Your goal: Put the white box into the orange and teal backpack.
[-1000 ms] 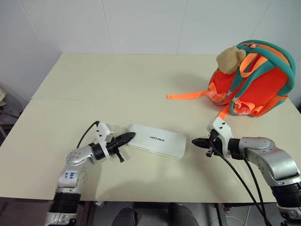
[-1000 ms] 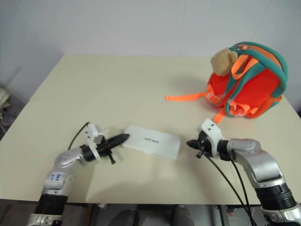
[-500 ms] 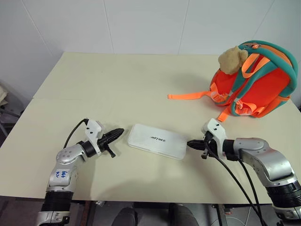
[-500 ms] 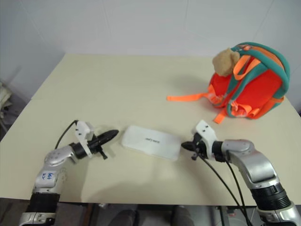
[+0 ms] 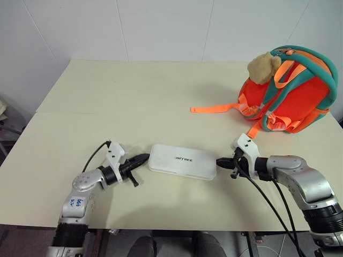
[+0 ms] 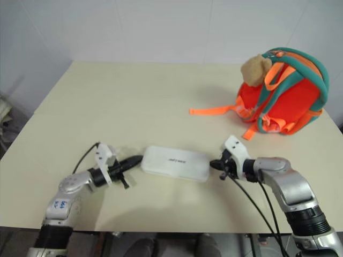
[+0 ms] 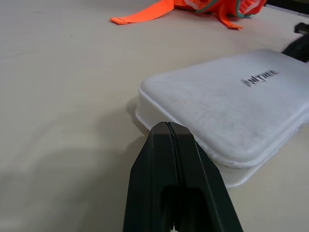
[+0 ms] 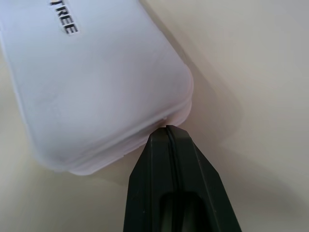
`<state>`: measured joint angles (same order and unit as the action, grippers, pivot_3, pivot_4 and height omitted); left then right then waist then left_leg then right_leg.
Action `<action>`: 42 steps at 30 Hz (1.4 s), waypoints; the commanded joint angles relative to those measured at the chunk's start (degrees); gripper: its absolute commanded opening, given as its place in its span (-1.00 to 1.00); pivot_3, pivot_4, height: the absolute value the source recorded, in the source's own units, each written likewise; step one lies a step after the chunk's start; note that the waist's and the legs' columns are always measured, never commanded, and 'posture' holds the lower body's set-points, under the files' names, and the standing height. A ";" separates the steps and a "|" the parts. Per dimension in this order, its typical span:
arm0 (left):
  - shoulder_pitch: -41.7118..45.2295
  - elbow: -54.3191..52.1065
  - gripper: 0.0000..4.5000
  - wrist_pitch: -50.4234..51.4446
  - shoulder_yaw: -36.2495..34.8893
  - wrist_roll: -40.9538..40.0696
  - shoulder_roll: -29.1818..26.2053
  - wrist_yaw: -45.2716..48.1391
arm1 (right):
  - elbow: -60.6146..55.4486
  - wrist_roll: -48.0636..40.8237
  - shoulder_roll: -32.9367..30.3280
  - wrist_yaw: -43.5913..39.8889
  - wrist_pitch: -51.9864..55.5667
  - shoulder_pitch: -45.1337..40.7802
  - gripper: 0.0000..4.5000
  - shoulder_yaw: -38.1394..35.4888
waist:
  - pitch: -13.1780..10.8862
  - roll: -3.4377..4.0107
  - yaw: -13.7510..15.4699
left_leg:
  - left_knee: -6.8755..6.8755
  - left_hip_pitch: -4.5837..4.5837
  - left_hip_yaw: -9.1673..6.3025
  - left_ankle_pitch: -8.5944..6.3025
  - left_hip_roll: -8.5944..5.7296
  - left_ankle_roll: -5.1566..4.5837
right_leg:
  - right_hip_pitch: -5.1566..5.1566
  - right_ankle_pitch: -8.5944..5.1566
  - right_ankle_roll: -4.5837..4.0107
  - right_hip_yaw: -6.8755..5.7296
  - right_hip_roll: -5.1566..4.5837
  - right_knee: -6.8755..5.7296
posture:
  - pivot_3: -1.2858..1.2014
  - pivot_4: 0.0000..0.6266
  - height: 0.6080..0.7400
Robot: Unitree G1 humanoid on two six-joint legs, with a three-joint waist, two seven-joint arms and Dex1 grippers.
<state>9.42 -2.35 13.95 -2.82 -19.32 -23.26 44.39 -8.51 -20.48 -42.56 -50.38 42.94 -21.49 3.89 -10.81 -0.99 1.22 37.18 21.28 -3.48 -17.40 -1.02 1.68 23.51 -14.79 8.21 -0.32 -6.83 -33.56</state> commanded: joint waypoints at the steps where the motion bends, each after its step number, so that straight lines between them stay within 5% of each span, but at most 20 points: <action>1: -2.44 -6.67 -1.00 1.75 2.55 -1.73 0.98 0.09 | 1.18 -0.34 -0.47 -2.51 -3.03 -1.49 -0.95 -0.77 | 0.00 0.00 0.00 | 0.00 0.00 0.00 0.00 0.01 0.00 | 0.00 0.00 0.00 0.00 0.01 0.00 | 0.03 -0.52 1.00; 27: -2.69 -6.92 -1.00 1.00 3.34 -0.16 2.76 -4.38 | 2.27 1.47 -3.78 -4.37 -1.56 -0.90 -0.95 -1.77 | 0.00 0.00 0.08 | 0.02 -0.01 0.04 -0.01 0.08 0.01 | 0.00 0.01 -0.05 0.05 0.11 0.02 | 0.03 -0.52 1.00; 30: -2.18 -5.97 -1.00 1.29 1.51 0.31 0.91 -4.85 | 3.06 1.03 -5.34 -4.97 -0.50 -1.32 -0.54 -2.97 | 0.00 0.00 0.08 | 0.02 -0.02 0.04 -0.01 0.09 0.01 | 0.00 0.01 -0.05 0.05 0.12 0.00 | 0.03 -0.52 1.00; 33: -1.62 -4.65 -0.73 1.23 -0.75 1.10 -2.75 -4.59 | 4.91 1.06 -8.16 -6.19 -0.31 -1.96 -0.10 -4.12 | 0.00 0.01 0.08 | 0.00 -0.02 0.04 -0.01 0.09 0.01 | 0.01 0.01 -0.05 0.05 0.12 0.02 | 0.03 -0.52 1.00; 40: 0.49 -1.68 0.20 9.49 -5.97 -5.55 -8.56 -0.69 | 8.50 -2.54 -11.20 -8.59 5.56 -6.81 0.92 -6.78 | -0.01 0.01 -0.18 | -0.01 -0.02 0.08 -0.02 0.12 -0.01 | 0.03 0.01 -0.06 0.05 0.12 0.03 | 0.03 -0.52 1.00; 42: 2.27 -1.54 0.48 17.98 -7.42 -10.84 -9.93 1.06 | 6.84 -8.88 -10.97 -10.40 14.63 -8.75 1.00 -8.75 | -0.02 0.03 -0.16 | -0.01 -0.01 0.08 -0.03 0.14 -0.01 | 0.03 0.01 -0.06 0.05 0.13 0.03 | 0.03 -0.52 1.00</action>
<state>10.35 -3.37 26.58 -8.25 -25.58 -31.89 43.89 0.51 -24.58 -52.50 -58.95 52.20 -28.73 -1.58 -10.82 -0.97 1.06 37.18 21.30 -3.41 -17.42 -0.87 1.67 23.59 -14.78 8.15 -0.27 -6.69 -33.57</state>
